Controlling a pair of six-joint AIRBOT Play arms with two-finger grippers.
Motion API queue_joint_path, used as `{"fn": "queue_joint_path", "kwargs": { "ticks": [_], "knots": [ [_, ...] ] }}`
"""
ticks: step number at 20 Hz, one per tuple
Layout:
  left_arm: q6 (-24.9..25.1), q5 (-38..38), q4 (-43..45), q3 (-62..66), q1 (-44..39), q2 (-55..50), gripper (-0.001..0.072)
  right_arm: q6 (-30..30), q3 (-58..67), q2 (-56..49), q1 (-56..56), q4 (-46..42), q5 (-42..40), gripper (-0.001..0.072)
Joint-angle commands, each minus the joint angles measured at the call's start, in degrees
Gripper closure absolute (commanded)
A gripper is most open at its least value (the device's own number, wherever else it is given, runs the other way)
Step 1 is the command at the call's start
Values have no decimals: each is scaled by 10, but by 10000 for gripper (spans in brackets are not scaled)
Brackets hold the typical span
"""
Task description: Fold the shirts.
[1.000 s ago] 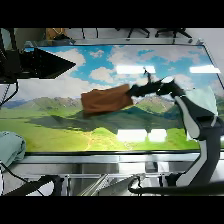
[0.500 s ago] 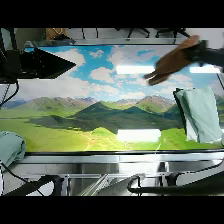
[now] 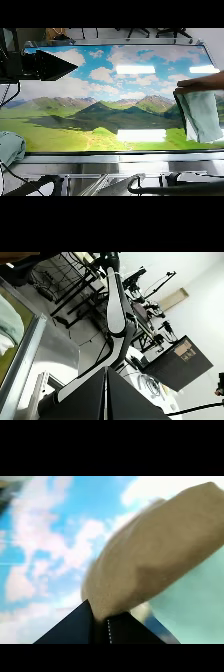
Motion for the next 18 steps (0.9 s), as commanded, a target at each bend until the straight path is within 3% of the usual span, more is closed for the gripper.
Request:
{"fn": "queue_joint_path", "kwargs": {
  "ticks": [1,5,6,8,9,15,16,17,18],
  "knots": [
    [0,0,0,0,-22,0,690,65,-40,31,-34,-139,87,694],
    [0,0,0,0,-61,-2,690,77,-199,79,-34,-203,85,692],
    [0,-1,2,0,-67,-2,690,77,-240,86,-34,-205,85,647],
    [0,-2,14,0,-79,-2,690,77,-279,85,-34,-207,84,271],
    [0,-2,23,0,-80,-2,690,77,-277,82,-34,-209,80,270],
    [0,0,44,0,-55,-2,690,47,-214,80,-25,-199,6,274],
    [0,0,44,0,-46,-2,690,44,-211,80,-18,-179,-2,329],
    [0,0,44,0,-37,-2,690,43,-211,80,-7,-150,-2,569],
    [2,0,46,0,-30,-2,690,40,-212,80,10,-129,-9,688]
  ]
}}
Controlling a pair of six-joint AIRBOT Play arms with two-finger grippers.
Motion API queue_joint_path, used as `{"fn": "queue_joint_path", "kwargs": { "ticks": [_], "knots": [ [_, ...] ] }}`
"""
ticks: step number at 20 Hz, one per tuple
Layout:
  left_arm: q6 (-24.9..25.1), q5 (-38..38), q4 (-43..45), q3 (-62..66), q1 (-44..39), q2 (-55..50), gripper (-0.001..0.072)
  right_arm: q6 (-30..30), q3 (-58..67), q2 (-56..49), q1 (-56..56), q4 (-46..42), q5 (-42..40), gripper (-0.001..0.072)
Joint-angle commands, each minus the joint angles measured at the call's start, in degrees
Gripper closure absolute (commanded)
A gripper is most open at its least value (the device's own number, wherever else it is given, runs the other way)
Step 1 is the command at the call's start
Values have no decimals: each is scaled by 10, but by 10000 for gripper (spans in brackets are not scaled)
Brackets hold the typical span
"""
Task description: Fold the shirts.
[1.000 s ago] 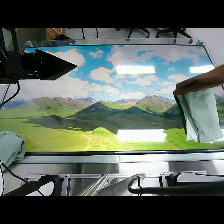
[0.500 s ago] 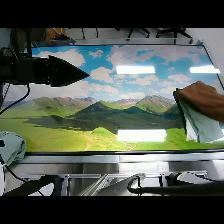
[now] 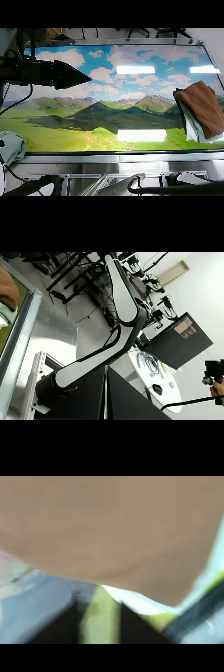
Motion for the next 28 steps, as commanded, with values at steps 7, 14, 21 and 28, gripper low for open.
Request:
{"fn": "queue_joint_path", "kwargs": {
  "ticks": [7,14,21,28],
  "knots": [
    [-3,39,232,0,-15,34,693,-77,-36,16,336,52,-93,693],
    [-74,38,487,-12,-136,57,693,-76,-160,56,602,-10,-148,693],
    [-76,115,485,-166,-172,107,692,-77,-205,60,631,-9,-162,692],
    [-76,138,484,-196,-172,122,691,-77,-205,60,630,-9,-155,692]
  ]
}}
